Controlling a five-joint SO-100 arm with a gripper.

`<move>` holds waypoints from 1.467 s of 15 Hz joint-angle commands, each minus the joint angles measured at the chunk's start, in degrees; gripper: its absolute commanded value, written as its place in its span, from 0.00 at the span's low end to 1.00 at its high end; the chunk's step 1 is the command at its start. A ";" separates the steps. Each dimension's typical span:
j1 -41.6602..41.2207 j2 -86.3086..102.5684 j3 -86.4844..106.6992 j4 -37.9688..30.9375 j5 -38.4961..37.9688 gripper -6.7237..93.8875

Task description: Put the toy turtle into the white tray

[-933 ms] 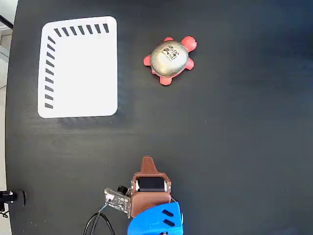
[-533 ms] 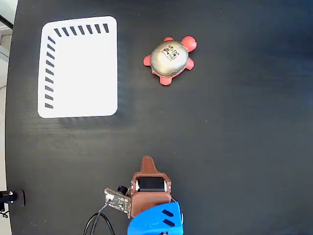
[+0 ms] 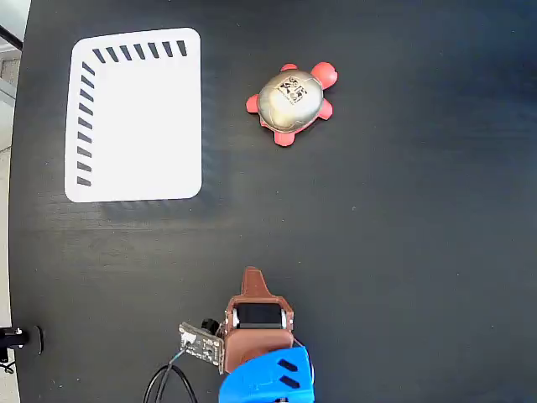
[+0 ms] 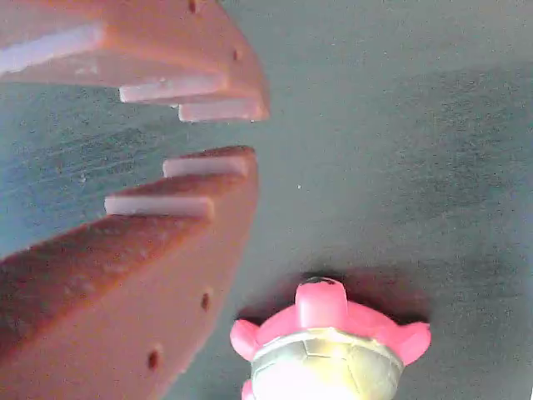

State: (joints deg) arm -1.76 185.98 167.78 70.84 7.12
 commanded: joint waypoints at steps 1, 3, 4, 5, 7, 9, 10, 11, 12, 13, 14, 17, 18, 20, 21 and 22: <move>-1.23 0.44 -0.44 0.88 0.53 0.06; -2.02 0.44 -0.44 0.88 -0.26 0.06; -2.20 0.44 -0.44 0.88 -0.44 0.06; -2.20 0.44 -0.44 0.88 -0.44 0.06; -2.20 0.44 -0.44 0.88 -0.44 0.06; -2.20 0.44 -0.44 0.88 -0.44 0.06; -2.20 0.44 -0.44 0.88 -0.44 0.06; -2.20 0.44 -0.44 0.88 -0.44 0.06; -2.20 0.44 -0.44 0.88 -0.44 0.06; -2.20 0.44 -0.44 0.88 -0.53 0.06; -2.29 0.44 -0.44 0.88 -0.53 0.06; -2.20 0.44 -0.44 0.88 -0.35 0.06; -2.29 0.44 -0.44 0.97 -0.53 0.06; -3.08 -2.20 -0.62 -0.44 -0.88 0.07; -2.37 -5.98 -2.55 -2.29 -1.23 0.07; -0.88 -10.81 -5.54 -4.31 -2.72 0.07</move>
State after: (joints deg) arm -3.16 180.26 166.64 68.82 5.01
